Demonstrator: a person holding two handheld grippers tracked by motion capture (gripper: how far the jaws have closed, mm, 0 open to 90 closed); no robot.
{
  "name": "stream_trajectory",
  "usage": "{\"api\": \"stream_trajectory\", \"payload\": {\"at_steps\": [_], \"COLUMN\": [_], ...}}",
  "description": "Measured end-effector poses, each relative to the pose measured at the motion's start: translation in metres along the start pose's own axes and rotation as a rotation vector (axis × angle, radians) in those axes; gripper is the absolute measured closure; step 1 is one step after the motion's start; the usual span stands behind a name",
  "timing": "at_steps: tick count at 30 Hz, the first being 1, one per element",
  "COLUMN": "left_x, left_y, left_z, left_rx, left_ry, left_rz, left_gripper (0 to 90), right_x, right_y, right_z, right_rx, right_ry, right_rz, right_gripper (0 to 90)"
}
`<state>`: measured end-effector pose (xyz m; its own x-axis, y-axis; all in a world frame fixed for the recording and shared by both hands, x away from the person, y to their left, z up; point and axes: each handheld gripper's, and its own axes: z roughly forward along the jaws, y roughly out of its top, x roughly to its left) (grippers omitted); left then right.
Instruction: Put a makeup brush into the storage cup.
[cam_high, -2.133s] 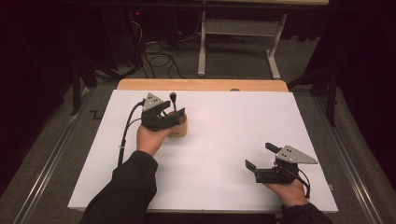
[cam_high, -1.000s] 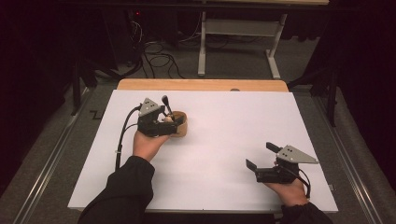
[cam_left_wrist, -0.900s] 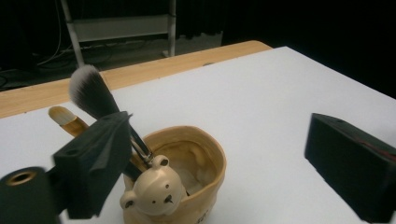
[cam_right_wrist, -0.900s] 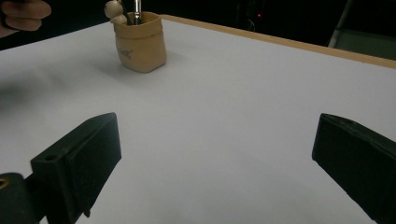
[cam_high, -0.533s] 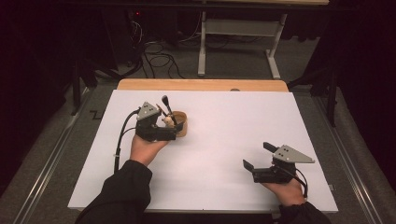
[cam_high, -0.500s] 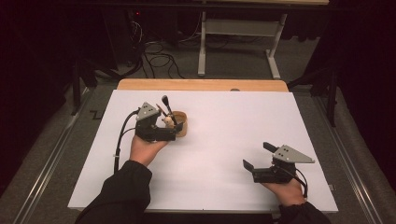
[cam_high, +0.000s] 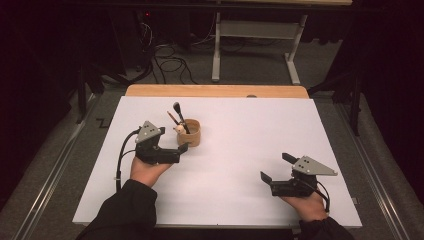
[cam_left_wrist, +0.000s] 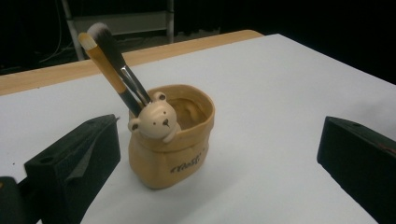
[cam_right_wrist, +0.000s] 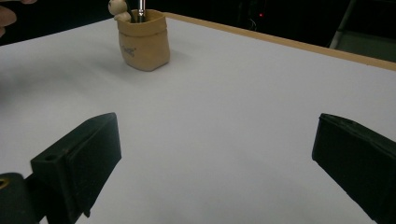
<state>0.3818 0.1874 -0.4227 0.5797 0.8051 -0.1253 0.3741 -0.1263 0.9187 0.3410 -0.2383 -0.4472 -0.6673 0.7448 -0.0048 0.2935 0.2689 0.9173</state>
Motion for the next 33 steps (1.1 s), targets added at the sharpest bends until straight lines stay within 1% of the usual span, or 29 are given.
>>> {"api": "stream_trajectory", "payload": {"at_steps": [3, 7, 9, 13, 16, 18, 20, 21, 22, 24, 26, 27, 30, 33], "left_x": [-0.003, -0.008, -0.01, -0.012, -0.012, -0.014, -0.016, -0.017, -0.019, -0.021, -0.022, -0.021, -0.016, -0.012], "left_y": [-0.005, -0.013, -0.018, -0.034, -0.047, -0.056, -0.061, -0.062, -0.062, -0.061, -0.061, -0.061, -0.062, -0.062], "left_z": [-0.009, -0.024, -0.03, -0.044, -0.052, -0.056, -0.057, -0.056, -0.055, -0.053, -0.051, -0.051, -0.054, -0.057], "left_rx": [-0.005, -0.006, -0.014, -0.021, -0.027, -0.031, -0.038, -0.031, -0.033, -0.044, -0.043, -0.041, -0.051, -0.064], "left_ry": [-0.005, -0.011, -0.017, -0.007, -0.009, -0.014, -0.044, -0.051, -0.062, -0.066, -0.059, -0.059, -0.066, -0.061], "left_rz": [0.003, 0.02, 0.014, 0.023, 0.01, 0.029, 0.043, 0.043, 0.031, 0.023, 0.041, 0.042, 0.035, 0.023], "left_gripper": [0.1, 0.1, 0.1, 0.1, 0.1, 0.1, 0.1, 0.1, 0.1, 0.1, 0.1, 0.1, 0.1, 0.1], "right_x": [0.0, 0.0, 0.0, 0.001, 0.002, 0.002, 0.002, 0.002, 0.003, 0.003, 0.003, 0.003, 0.003, 0.002], "right_y": [0.0, 0.0, 0.0, 0.0, -0.001, -0.001, -0.001, -0.001, -0.001, -0.001, -0.001, -0.001, -0.001, -0.002], "right_z": [0.0, 0.0, 0.001, 0.001, 0.002, 0.002, 0.003, 0.003, 0.003, 0.004, 0.003, 0.003, 0.002, 0.004], "right_rx": [0.001, 0.002, 0.001, 0.002, 0.004, 0.005, 0.007, 0.008, 0.008, 0.008, 0.006, 0.005, 0.006, 0.012], "right_ry": [-0.001, -0.002, 0.0, 0.0, 0.001, 0.001, 0.002, 0.002, 0.004, 0.004, 0.003, 0.002, -0.004, -0.006], "right_rz": [0.001, -0.001, -0.002, -0.003, -0.004, -0.007, -0.011, -0.01, -0.012, -0.012, -0.009, -0.007, -0.002, 0.001], "right_gripper": [1.7, 1.7, 1.7, 1.7, 1.7, 1.7, 1.7, 1.7, 1.7, 1.7, 1.7, 1.7, 1.6, 1.6]}}
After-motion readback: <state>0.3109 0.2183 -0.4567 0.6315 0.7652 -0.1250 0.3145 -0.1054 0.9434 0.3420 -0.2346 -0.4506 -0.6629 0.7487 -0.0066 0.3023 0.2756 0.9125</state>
